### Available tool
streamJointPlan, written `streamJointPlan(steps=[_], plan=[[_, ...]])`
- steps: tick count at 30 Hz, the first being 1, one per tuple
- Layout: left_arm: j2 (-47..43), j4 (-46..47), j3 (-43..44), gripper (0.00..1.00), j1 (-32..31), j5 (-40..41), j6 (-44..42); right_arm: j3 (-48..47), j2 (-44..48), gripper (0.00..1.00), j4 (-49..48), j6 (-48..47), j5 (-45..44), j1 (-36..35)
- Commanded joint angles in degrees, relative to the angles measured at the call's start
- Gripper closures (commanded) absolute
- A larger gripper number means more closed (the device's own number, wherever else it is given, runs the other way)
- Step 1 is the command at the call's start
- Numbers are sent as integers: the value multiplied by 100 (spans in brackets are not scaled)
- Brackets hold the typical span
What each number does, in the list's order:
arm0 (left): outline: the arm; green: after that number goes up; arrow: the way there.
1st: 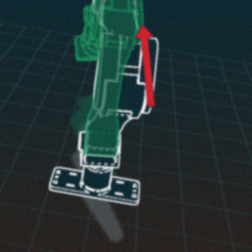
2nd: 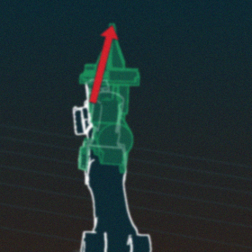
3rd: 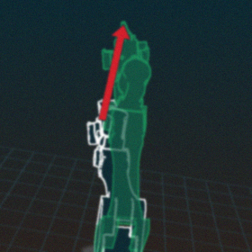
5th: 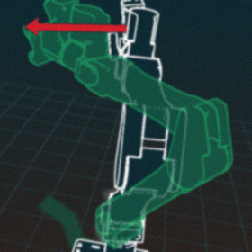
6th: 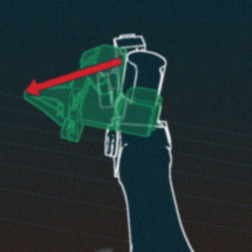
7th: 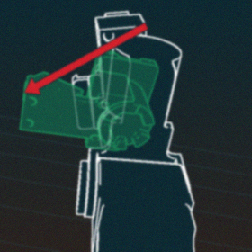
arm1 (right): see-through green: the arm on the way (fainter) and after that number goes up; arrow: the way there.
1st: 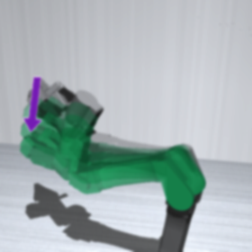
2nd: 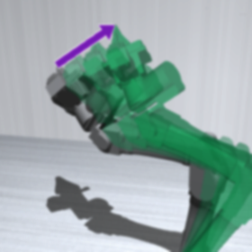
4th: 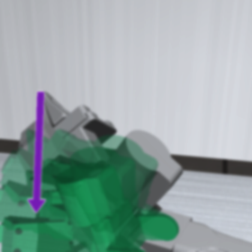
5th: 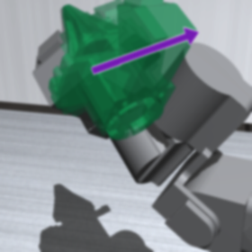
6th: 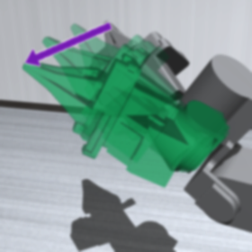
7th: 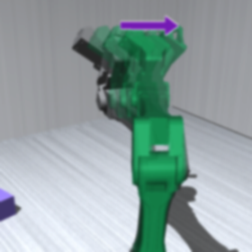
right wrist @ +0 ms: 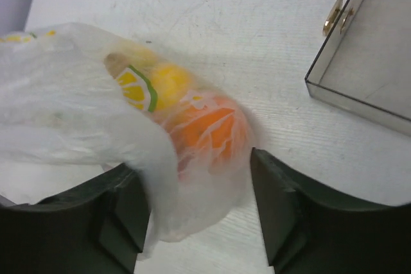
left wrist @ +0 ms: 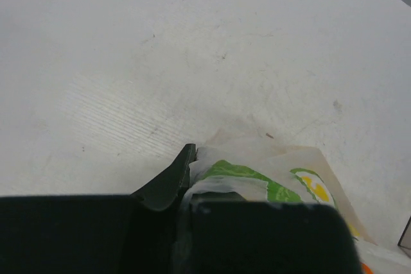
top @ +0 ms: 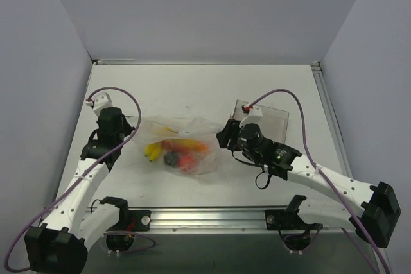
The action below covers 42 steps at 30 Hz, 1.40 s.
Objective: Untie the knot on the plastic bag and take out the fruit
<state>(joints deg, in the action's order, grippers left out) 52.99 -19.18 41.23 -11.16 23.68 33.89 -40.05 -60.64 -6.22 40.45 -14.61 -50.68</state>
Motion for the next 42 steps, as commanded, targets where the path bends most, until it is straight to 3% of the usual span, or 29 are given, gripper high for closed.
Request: streamJointPlan(steps=[1, 4, 7, 12, 18, 23, 26, 31, 35, 41, 42], plan=[[-227, -24, 385, 100, 96, -1171, -699, -853, -26, 35, 813, -967, 342, 67], [-351, -410, 656, 100, 96, -1594, -927, -1773, -175, 17, 1639, -1686, 861, 49], [-430, -727, 911, 100, 96, -1797, -1024, -2897, -525, 9, 2466, -2284, 1301, -47], [-316, -1123, 1395, 100, 96, -2016, -1156, -4535, -1387, 9, 3627, -3015, 1417, -557], [-149, -1509, 1800, 100, 96, -2579, -1236, -5468, -2399, 24, 3716, -3376, 1734, -865], [-236, -1747, 1608, 100, 96, -2667, -1174, -5356, -3032, 44, 3515, -3579, 1962, -1023], [-377, -1747, 1292, 100, 88, -2685, -1025, -4628, -3252, 53, 3050, -3482, 2137, -1085], [-474, -1476, 669, 100, 96, -2535, -683, -3643, -3786, 59, 2468, -3412, 2883, -1515], [-500, -940, 142, 100, 105, -2456, -287, -3641, -4262, 62, 2468, -3526, 3832, -2016], [-247, -17, -335, 100, 96, -2186, 100, -3790, -4123, 64, 2511, -3631, 3843, -2236], [-176, 45, -309, 100, 96, -2131, 83, -3895, -3966, 61, 2555, -3675, 3747, -2227]])
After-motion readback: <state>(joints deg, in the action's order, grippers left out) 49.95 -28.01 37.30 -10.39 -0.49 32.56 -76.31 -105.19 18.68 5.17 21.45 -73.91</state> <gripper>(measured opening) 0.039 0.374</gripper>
